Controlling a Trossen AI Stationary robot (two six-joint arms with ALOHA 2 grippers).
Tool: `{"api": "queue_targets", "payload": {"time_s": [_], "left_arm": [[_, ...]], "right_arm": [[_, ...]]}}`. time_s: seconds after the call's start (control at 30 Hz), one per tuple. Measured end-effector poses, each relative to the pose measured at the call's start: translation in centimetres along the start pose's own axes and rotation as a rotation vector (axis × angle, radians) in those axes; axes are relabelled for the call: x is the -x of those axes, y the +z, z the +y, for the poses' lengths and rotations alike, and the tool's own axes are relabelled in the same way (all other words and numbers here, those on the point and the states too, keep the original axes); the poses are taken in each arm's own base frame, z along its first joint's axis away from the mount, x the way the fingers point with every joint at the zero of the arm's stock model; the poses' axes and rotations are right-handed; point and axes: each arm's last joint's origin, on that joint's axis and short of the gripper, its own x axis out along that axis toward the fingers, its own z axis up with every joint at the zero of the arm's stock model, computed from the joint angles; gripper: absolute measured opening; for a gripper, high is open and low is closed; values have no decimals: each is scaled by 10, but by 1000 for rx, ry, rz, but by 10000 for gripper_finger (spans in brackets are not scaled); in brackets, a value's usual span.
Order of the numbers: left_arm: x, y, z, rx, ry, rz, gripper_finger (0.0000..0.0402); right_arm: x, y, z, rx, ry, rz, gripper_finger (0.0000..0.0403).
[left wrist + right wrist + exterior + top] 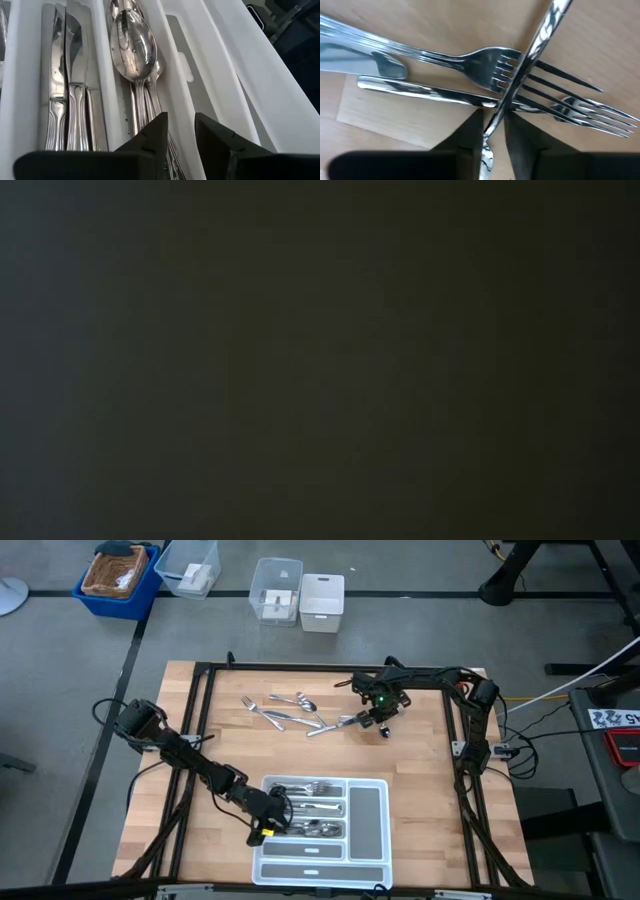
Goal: Sort silverware
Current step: Put the silver spoon into the bottom section of the white silverware tray
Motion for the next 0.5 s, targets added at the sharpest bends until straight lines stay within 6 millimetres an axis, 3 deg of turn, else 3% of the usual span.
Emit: {"api": "queue_targets", "payload": {"time_s": [0.2, 0.37, 0.5], "left_arm": [[0, 0, 0, 44, 0, -1, 70], [5, 5, 0, 45, -4, -22, 58], [17, 17, 3, 27, 2, -73, 47]], "right_arm": [[0, 0, 1, 4, 15, 7, 11], [1, 0, 1, 2, 44, 28, 24], [8, -2, 3, 25, 71, 68, 12]]}}
